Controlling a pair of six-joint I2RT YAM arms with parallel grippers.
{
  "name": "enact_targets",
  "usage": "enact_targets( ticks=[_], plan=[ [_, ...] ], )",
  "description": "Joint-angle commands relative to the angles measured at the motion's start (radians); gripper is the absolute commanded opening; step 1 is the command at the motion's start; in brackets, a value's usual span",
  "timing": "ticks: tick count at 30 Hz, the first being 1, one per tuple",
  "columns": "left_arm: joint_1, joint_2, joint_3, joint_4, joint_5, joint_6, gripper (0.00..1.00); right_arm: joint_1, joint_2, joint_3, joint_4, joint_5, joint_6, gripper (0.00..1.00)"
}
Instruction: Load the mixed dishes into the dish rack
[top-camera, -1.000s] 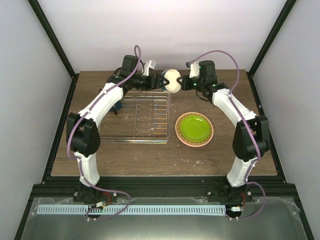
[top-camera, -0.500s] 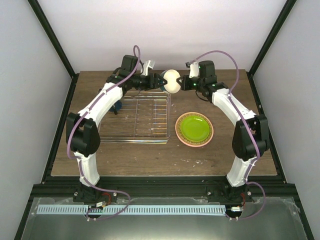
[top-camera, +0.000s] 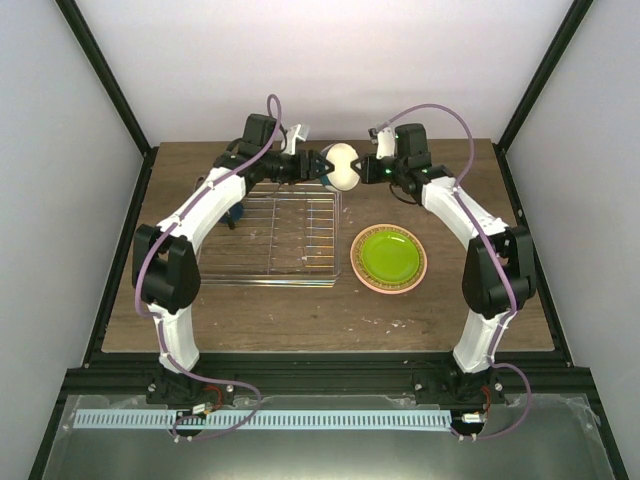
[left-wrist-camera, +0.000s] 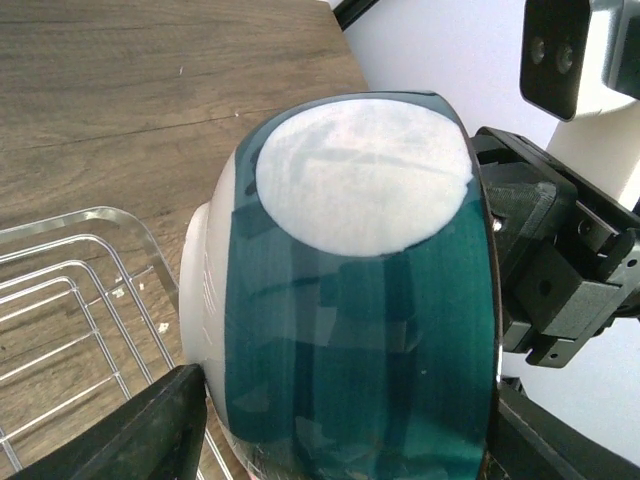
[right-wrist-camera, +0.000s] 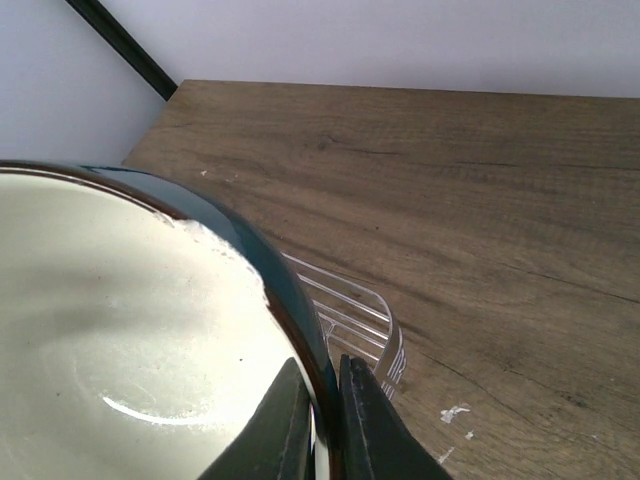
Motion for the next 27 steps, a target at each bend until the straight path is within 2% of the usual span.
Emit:
enact_targets(
  ticks=[1,13,21,27],
  plan=[
    [0.001,-0.001,0.014,0.007,0.006,0.037,0.68,0.012,-0.015,0.075,0.023,-0.085,-0.001,0.01],
    [0.001,0.005,0.01,0.015,0.007,0.043,0.72,0.012,-0.015,0.12,-0.004,-0.129,-0.007,0.01],
    [0.003,0.007,0.019,-0.048,-0.047,0.082,0.75,0.013,0.004,0.174,-0.053,-0.141,-0.03,0.01],
    [0.005,-0.02,-0.043,0.033,-0.032,0.042,0.73,0.012,0.013,0.176,-0.051,-0.185,-0.006,0.01]
  ],
)
